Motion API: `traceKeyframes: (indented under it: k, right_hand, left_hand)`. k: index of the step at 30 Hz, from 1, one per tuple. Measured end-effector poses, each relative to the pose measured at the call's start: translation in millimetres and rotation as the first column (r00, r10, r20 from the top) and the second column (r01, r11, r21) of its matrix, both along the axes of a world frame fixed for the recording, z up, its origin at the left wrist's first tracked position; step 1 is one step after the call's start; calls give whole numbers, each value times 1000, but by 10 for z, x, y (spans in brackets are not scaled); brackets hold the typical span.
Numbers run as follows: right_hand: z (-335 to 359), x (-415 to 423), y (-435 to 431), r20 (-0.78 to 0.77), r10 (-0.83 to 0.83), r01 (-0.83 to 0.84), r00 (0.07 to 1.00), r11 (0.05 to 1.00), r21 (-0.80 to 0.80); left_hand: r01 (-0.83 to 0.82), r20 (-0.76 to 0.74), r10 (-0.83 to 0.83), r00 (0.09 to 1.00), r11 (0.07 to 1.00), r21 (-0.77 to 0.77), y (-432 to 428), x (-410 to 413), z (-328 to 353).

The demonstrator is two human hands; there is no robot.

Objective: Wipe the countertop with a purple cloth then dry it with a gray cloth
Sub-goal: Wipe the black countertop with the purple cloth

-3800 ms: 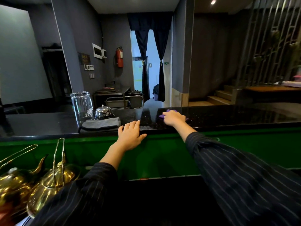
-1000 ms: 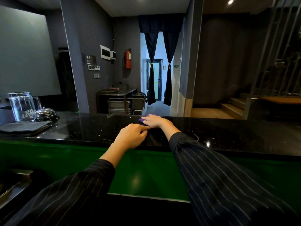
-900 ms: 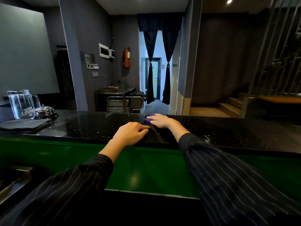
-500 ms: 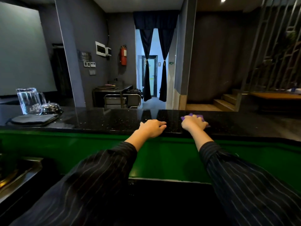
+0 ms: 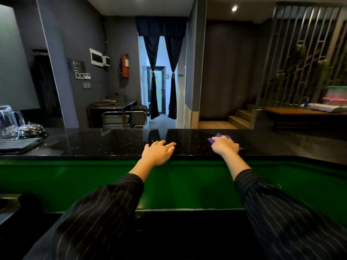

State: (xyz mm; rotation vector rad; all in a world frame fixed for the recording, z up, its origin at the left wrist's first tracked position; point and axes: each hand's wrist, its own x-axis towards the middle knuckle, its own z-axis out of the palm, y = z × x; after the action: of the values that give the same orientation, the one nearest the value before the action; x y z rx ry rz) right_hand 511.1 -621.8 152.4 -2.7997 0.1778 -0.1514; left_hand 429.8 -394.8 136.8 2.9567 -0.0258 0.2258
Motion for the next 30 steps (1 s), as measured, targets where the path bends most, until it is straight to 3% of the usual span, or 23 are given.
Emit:
traceKeyframes:
  k: [2,5,7,10,14,16,18,20,22,24,25,28,30]
  right_hand:
    - [22,-125,340,7,25,-25,1000,1000,18]
    - [-32,-199,714,25,472,-472,881,881,18]
    - [4,-97,730,-26,607,-604,794,794,65]
    - [35,79,675,-46,471,-469,881,881,60]
    - [40,173,1011,-44,145,-148,988,988,-55]
    - [64,85,1362,-51,117,-122,992,987,-107]
    - [69,29,1783,-45,216,-219,975,970,-108]
    - [45,-72,2226,-19,446,-446,895,891,-90]
    - [62,-245,2514,-60,716,-718,695,695,-26]
    - [145,-313,2529,-65,845,-828,531,533,171]
    - [188,-290,2465,-71,857,-823,510,510,252]
    - [186,26,2254,-69,792,-751,607,600,277]
    - [127,302,2192,-45,676,-670,736,736,99]
  left_hand:
    - [-3,28,3,1000,1000,3,-7,2,-10]
    - [21,95,-21,995,1000,10,10,-4,0]
    - [76,119,-74,990,997,-12,110,-46,38]
    - [63,198,-63,978,998,5,512,-160,97]
    - [-182,211,174,962,983,21,1266,-396,61]
    - [-229,163,224,961,973,11,1442,-472,-8]
    - [-227,176,221,959,974,19,1445,-470,-54]
    - [-225,206,218,954,974,9,1413,-447,-51]
    - [-194,215,188,958,981,3,1480,-440,-21]
    - [-124,206,133,970,991,-55,1632,-454,46]
    - [-98,209,118,971,990,-103,1729,-474,90]
    - [-119,262,157,952,980,-157,2119,-566,164]
    - [-183,267,211,940,975,-125,2449,-642,122]
